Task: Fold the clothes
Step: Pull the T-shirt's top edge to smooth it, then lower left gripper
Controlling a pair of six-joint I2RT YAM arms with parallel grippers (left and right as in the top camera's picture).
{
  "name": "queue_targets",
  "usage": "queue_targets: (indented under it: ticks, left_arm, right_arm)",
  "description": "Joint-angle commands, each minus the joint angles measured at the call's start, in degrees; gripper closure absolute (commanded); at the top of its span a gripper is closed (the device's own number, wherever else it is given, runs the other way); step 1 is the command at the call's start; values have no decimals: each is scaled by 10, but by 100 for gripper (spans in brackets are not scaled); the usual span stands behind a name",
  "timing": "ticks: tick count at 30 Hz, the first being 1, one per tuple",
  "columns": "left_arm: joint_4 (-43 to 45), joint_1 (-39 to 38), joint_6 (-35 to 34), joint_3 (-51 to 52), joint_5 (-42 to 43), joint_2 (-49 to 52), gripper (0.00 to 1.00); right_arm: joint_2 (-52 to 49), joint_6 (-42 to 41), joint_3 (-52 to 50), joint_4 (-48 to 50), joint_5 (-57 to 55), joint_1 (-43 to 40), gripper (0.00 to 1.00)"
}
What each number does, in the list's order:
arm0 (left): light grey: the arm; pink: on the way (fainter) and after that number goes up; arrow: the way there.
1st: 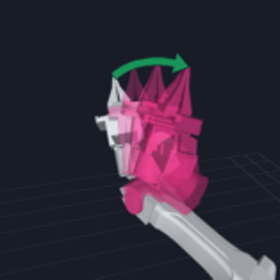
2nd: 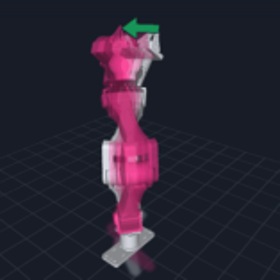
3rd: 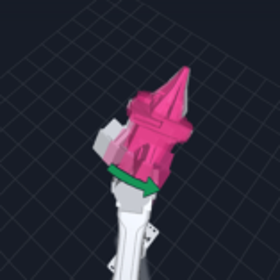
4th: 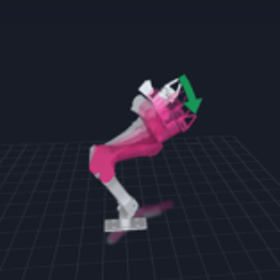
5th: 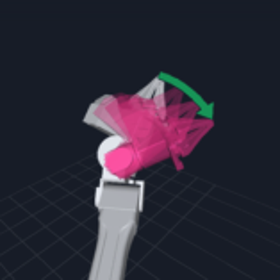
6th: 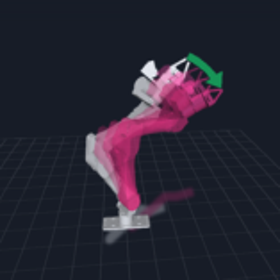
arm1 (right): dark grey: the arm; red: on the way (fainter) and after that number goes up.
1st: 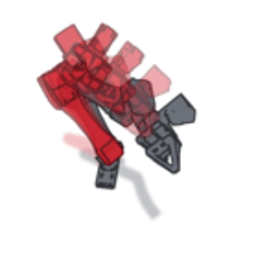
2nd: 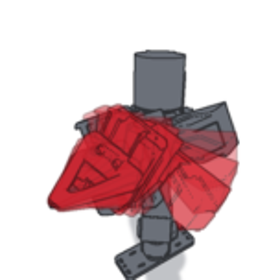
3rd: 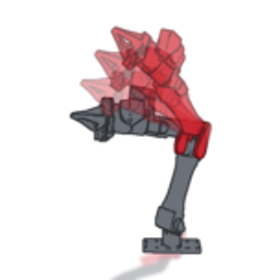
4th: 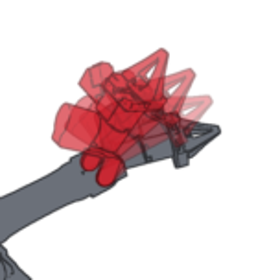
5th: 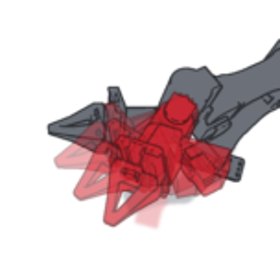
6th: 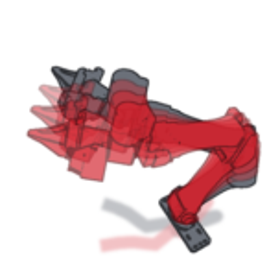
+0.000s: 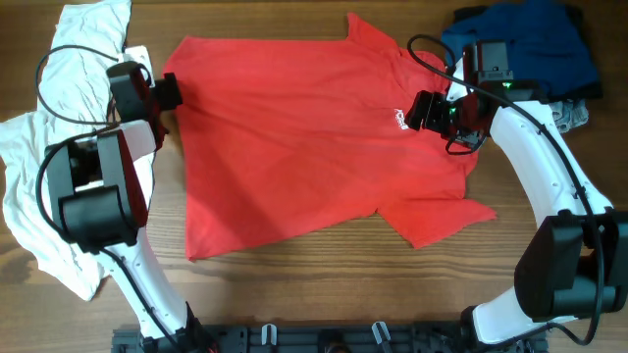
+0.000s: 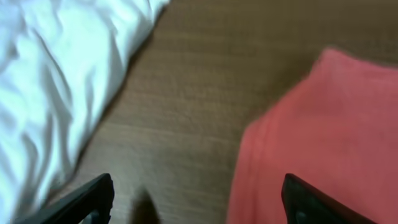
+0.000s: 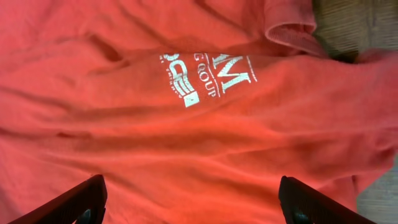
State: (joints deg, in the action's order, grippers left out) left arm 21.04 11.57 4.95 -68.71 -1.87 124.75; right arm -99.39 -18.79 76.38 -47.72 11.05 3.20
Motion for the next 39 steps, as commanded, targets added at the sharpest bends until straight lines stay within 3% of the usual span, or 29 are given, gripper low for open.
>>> queue_targets:
  ticks: [1, 6, 10, 15, 21, 27, 33, 39]
  left_arm:
    - [-82, -17, -27, -14, 27, -128, 11]
    - [-294, -57, -58, -14, 47, -325, 4]
    - [-485, -86, -175, -14, 48, -462, 0]
    - [-730, -86, -364, -14, 49, -523, 0]
    - [-943, -86, -455, 10, 58, -522, 0]
    - [-972, -86, -577, 98, 51, -522, 0]
    - [-907, -86, -714, 226, 71, -522, 4]
    - [-798, -86, -719, 318, 98, -522, 20]
  right_arm:
    - [17, 8, 24, -15, -24, 2, 11]
    - [62, 6, 68, -86, -25, 2, 11]
    - [135, -57, 73, -173, -25, 2, 11]
    - [176, -111, 67, -258, -39, 2, 8]
    - [174, -174, 4, -230, -49, 2, 4]
    - [173, -193, -67, -173, -42, 2, 4]
    - [173, -193, -84, -152, -42, 2, 4]
    - [173, -193, -84, -149, -42, 2, 5]
